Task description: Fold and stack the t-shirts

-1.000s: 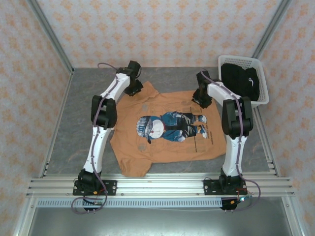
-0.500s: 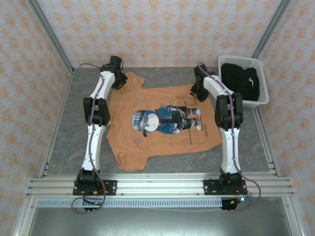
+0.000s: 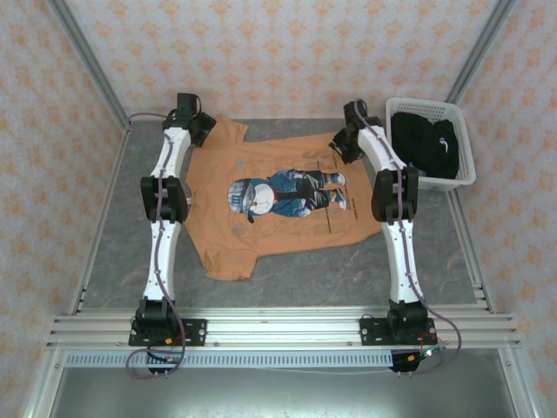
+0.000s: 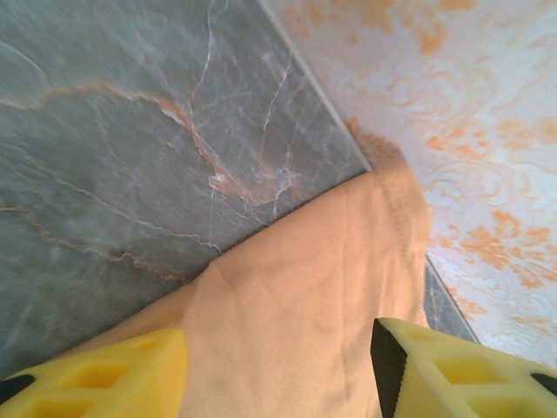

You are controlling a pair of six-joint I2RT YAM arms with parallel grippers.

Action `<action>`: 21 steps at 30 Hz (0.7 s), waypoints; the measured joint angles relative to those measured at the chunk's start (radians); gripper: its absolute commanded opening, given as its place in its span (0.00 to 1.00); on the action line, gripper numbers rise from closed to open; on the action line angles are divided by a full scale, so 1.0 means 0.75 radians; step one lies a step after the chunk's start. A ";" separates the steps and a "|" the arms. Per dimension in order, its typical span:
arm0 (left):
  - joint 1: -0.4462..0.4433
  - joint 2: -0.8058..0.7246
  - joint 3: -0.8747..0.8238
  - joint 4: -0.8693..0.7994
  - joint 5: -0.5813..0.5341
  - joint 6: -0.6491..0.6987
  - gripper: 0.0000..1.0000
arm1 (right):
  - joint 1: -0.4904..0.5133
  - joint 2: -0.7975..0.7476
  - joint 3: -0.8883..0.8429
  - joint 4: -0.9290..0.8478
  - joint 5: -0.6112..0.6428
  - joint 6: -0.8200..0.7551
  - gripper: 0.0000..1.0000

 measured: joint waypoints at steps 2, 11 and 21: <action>-0.006 -0.125 -0.091 -0.056 -0.036 0.036 0.58 | 0.001 -0.009 -0.008 0.002 0.002 -0.020 0.45; -0.139 -1.311 -1.413 -0.178 -0.131 0.101 0.42 | 0.002 -0.688 -0.697 0.082 0.082 -0.066 0.45; -0.418 -1.952 -2.575 -0.286 -0.048 0.113 0.42 | 0.119 -1.373 -1.461 0.175 -0.006 -0.090 0.47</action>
